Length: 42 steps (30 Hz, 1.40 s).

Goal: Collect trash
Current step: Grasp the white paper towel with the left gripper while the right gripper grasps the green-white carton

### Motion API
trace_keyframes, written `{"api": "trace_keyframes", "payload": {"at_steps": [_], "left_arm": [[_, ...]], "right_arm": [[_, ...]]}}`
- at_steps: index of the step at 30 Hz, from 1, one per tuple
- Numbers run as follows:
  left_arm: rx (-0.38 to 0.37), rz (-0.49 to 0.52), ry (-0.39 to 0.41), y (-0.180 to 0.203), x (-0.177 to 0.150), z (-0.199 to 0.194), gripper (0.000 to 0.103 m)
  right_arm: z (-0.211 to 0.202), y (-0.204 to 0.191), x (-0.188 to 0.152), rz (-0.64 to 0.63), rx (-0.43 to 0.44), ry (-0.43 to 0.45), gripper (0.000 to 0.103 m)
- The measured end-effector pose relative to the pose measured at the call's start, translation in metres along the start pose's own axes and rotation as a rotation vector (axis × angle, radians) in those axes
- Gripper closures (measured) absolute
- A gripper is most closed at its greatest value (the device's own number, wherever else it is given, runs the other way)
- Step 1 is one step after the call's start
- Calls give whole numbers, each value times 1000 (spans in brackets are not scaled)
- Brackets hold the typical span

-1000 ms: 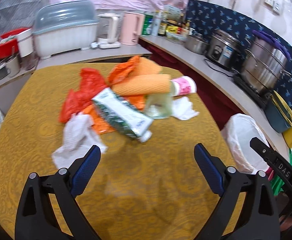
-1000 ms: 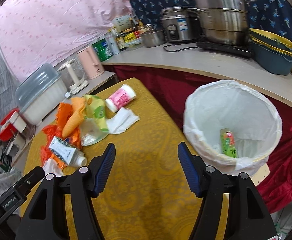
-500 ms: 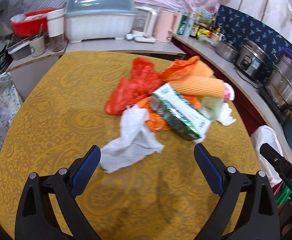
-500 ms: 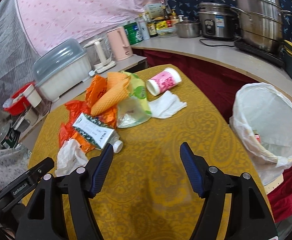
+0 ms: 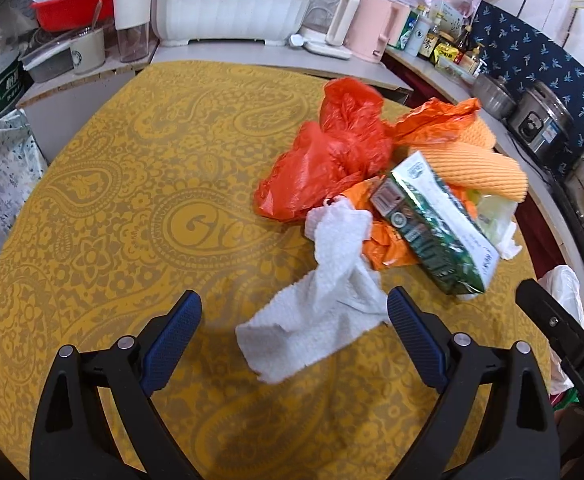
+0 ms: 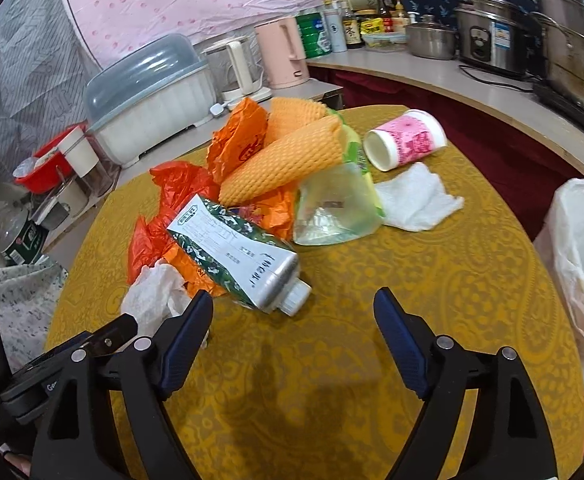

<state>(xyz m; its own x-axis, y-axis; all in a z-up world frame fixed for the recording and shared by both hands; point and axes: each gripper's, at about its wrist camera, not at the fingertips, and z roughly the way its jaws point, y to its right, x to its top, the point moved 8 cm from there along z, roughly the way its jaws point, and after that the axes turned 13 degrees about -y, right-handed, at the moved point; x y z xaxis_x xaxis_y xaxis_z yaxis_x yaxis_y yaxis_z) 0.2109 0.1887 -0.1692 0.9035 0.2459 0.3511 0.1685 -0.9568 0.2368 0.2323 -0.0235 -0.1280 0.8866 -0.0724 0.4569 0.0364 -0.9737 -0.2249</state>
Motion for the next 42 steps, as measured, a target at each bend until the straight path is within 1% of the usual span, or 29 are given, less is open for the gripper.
{"api": "trace_keyframes", "payload": {"at_steps": [1,4,6,7,9,11,14,16,18,21,22,25,27,35,42], "left_arm": [[-3,1,-9,0,2,5,17],[-16,15,-40,3,5,17,26],[-28,32,-64,7,7,25,38],[-32,38,-73,9,7,29,41],[-44,52,-88,12,7,34,54],[-41,68,-93,14,7,37,64],[-48,92,-99,16,8,37,75],[-52,93,-103,15,8,38,77],[-56,92,-108,15,9,38,81],[-56,94,-112,15,9,38,83],[-55,94,-112,15,10,39,83],[-62,96,-119,16,7,37,87],[-77,94,-128,18,5,35,87],[-95,131,-94,38,-10,9,88],[-120,189,-47,65,-22,-24,95]], "right_arm": [[6,-3,3,-12,4,-5,23],[20,-12,9,-48,11,-15,22],[29,-17,13,-72,8,-18,22],[33,-18,15,-82,7,-21,22],[42,-20,19,-100,2,-25,22],[49,-23,22,-118,3,-30,21],[59,-29,27,-150,19,-39,19],[65,-33,30,-171,33,-46,19],[71,-36,32,-190,35,-54,19],[77,-40,30,-213,52,-71,19],[77,-41,29,-219,51,-76,21],[74,-43,25,-236,42,-78,34],[70,-43,23,-240,51,-77,36],[30,-35,12,-208,76,-16,38],[-21,-10,5,-133,74,61,42]]}}
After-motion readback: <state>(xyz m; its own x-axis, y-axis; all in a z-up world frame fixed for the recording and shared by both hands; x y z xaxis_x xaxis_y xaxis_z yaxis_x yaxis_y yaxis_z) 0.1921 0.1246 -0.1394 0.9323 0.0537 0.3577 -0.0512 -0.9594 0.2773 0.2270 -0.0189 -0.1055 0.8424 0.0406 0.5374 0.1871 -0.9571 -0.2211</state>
